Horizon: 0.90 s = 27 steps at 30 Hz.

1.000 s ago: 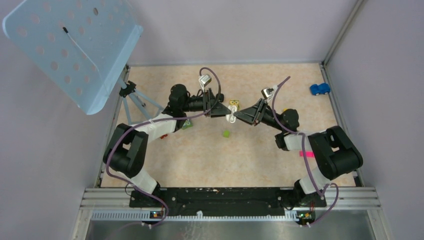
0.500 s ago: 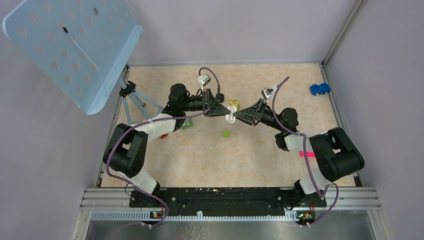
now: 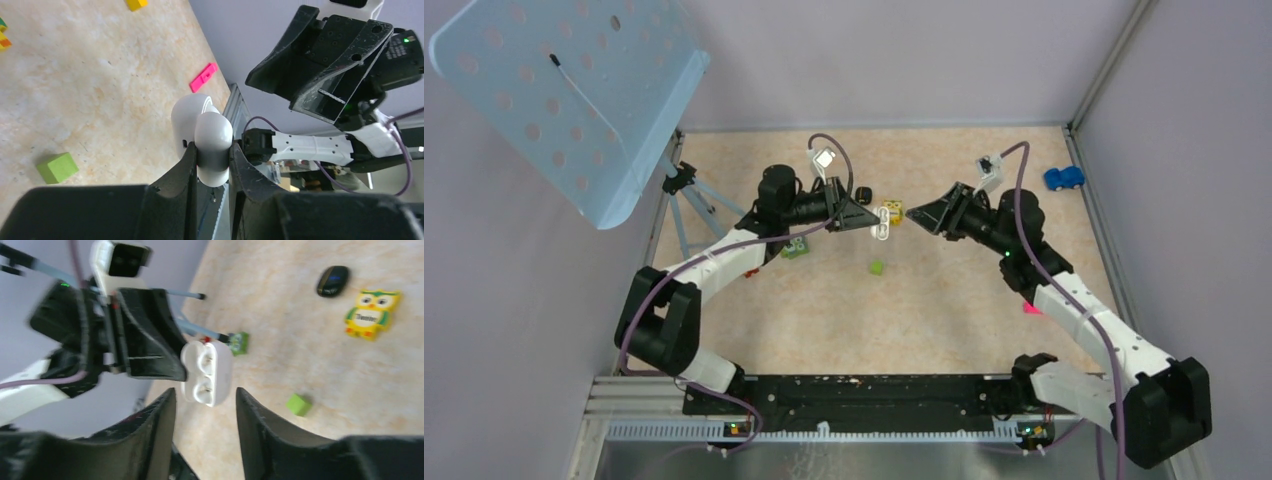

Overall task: Insert the wireless bluetooth earbuds into the charging case
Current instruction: Pick up the left earbud from the left side groove of the charging case.

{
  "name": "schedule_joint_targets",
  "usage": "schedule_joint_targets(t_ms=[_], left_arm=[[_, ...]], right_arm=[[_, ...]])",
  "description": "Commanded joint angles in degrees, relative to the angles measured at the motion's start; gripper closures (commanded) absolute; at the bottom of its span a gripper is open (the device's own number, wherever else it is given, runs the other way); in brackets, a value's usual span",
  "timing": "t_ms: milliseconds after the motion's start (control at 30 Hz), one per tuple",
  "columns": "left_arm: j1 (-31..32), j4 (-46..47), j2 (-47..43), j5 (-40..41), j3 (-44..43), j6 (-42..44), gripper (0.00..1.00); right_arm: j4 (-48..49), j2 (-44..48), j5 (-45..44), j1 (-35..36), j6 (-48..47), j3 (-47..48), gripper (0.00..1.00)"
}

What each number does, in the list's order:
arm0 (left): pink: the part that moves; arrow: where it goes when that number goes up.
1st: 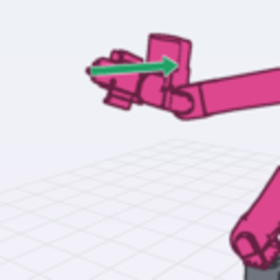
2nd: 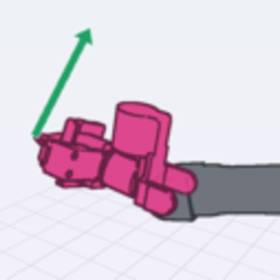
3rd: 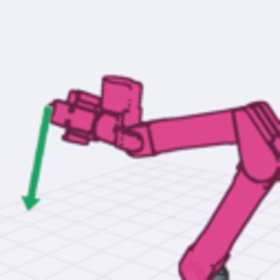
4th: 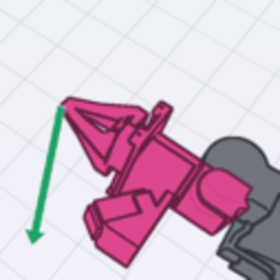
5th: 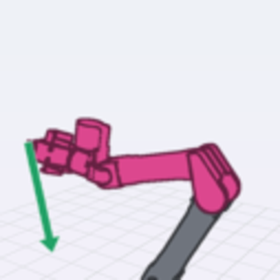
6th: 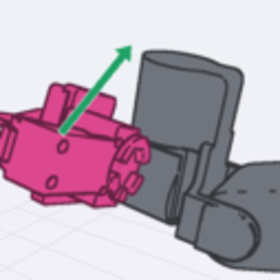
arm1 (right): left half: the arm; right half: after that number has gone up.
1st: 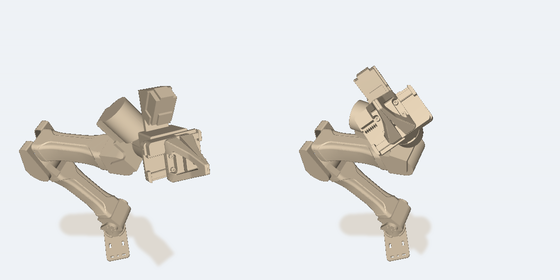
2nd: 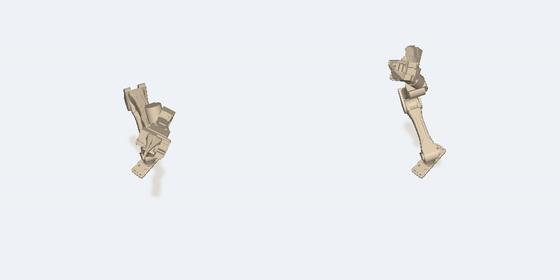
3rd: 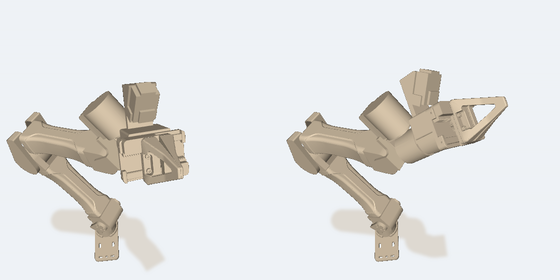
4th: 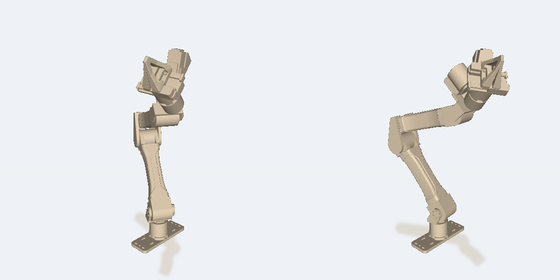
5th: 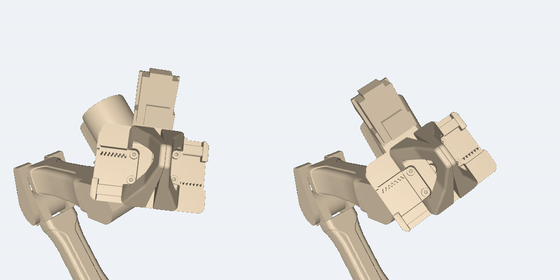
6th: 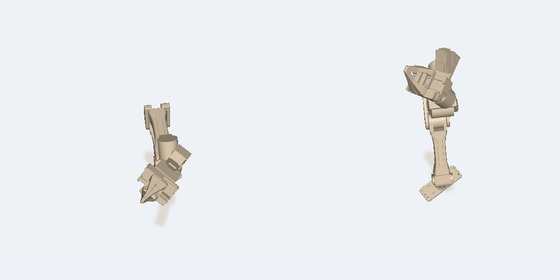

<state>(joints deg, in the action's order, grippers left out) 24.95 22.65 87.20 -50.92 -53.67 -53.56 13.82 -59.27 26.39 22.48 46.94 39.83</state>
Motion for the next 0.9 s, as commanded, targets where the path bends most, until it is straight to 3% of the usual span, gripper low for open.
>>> schedule_joint_targets(t_ms=[0,167,367,867], left_arm=[[0.36,-2.3,-3.86,4.65,-1.68,5.61,1.0],[0.44,-1.9,-3.92,4.38,-1.47,5.31,1.0],[0.39,-2.03,-4.3,4.56,-1.44,5.3,1.0],[0.44,-2.2,-4.29,4.25,-1.42,5.65,1.0]], right_arm=[[-24.34,0.3,-16.89,7.0,-10.3,10.85,0.59],[-28.62,-3.72,-22.11,14.75,-10.74,18.42,0.7],[-30.59,-8.58,-25.76,19.44,-12.06,22.16,0.71],[-30.47,-12.48,-27.78,21.14,-13.06,24.39,0.77]])
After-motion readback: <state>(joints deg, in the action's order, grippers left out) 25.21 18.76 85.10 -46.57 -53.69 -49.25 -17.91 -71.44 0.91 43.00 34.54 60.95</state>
